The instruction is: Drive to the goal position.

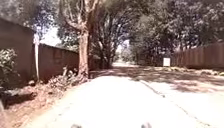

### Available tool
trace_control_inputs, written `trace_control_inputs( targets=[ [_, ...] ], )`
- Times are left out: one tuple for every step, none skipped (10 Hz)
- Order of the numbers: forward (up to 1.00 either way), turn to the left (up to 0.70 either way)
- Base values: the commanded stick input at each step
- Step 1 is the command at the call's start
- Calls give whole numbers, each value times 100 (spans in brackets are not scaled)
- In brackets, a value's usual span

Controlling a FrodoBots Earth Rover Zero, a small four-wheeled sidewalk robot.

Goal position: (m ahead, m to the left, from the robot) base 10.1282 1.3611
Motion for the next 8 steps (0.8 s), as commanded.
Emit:
trace_control_inputs(
  targets=[
    [70, 0],
    [70, 0],
    [70, 0],
    [70, 0],
    [70, 0],
    [70, 0],
    [70, 0],
    [70, 0]
  ],
)
